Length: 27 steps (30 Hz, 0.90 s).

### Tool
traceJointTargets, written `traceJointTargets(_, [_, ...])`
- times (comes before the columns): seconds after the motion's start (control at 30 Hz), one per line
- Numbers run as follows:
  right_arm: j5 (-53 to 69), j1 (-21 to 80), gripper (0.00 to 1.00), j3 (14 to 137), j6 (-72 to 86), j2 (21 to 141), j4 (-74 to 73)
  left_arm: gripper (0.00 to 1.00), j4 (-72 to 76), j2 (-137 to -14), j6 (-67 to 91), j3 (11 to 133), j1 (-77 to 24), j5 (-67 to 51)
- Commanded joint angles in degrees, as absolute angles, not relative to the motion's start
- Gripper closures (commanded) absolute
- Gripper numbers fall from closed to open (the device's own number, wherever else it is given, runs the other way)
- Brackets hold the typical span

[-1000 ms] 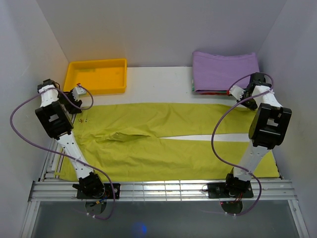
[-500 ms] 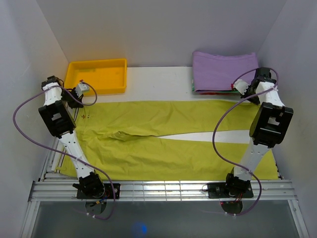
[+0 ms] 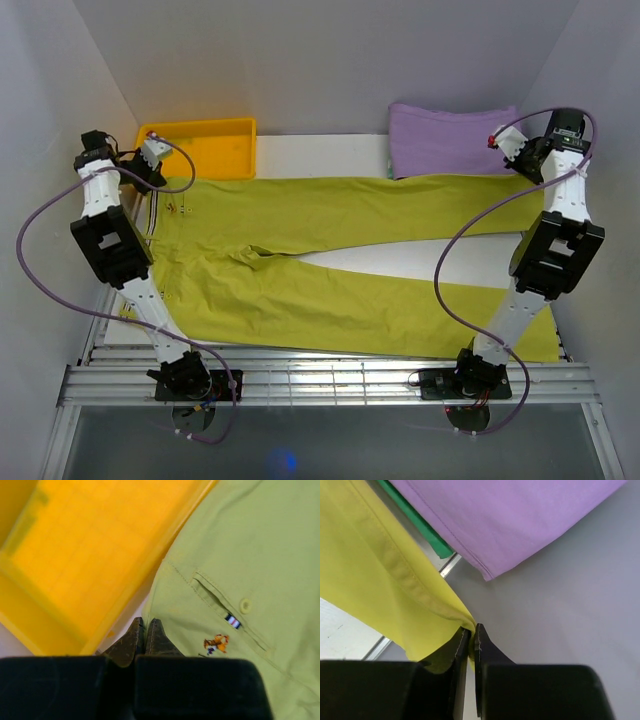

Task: Fold and stack the trousers
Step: Fold the trousers

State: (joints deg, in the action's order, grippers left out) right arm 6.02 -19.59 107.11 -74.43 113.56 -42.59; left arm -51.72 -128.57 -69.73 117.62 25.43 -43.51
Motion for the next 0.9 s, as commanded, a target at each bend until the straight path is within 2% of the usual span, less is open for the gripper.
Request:
traceJointTargets(0.0, [9.14,-20.74,0.92,104.61,-79.97,107.67,-44.21,1.00,-50.36,-115.78,-73.46,109.54,26.37,-46.50])
traceJointTargets(0.13, [10.37,-21.53,0.92,98.45,-82.44,103.46,-43.68,1.00,-46.16,-106.98,-75.51,92.33,27.15,-43.16])
traceJointTargets(0.17, [10.81,-22.32,0.92,97.31,-82.88,102.75,-43.86,1.00,-41.44,-104.79,-75.24,84.19,27.77,-43.76])
traceJointTargets(0.3, [13.43,-25.57,0.92,92.03,-85.86,99.06,-43.94,1.00,-28.76,-93.97,-74.09,67.73,31.72,-46.83])
traceJointTargets(0.5, [15.74,-32.69,0.92,83.86,-93.42,93.44,-45.00,1.00,-28.81,-85.34,-86.37,54.95,39.55,-50.90])
traceJointTargets(0.53, [15.56,-33.65,0.92,80.98,-94.47,92.99,-44.91,0.94,-33.35,-85.52,-88.92,54.76,39.90,-50.11])
traceJointTargets(0.57, [15.21,-33.92,0.92,79.73,-96.22,92.64,-44.65,0.77,-35.92,-86.74,-92.43,55.02,39.99,-49.58])
traceJointTargets(0.6, [14.94,-34.01,0.92,78.85,-96.41,92.46,-44.56,0.45,-38.64,-87.53,-93.16,56.50,39.99,-49.22])
traceJointTargets(0.67, [15.55,-34.01,0.92,77.44,-96.24,92.29,-44.91,0.15,-42.79,-88.59,-92.82,58.35,39.99,-49.74])
traceJointTargets(0.7, [16.34,-34.01,0.92,77.17,-96.24,91.94,-45.35,0.06,-43.85,-89.12,-92.73,59.32,39.99,-50.09])
traceJointTargets(0.73, [16.70,-33.93,0.92,76.91,-96.15,91.85,-45.70,0.02,-45.42,-89.03,-92.72,60.98,39.99,-50.71])
traceJointTargets(0.87, [17.40,-33.66,0.92,76.38,-95.71,91.49,-46.32,0.02,-49.46,-89.29,-95.97,64.59,39.82,-50.89])
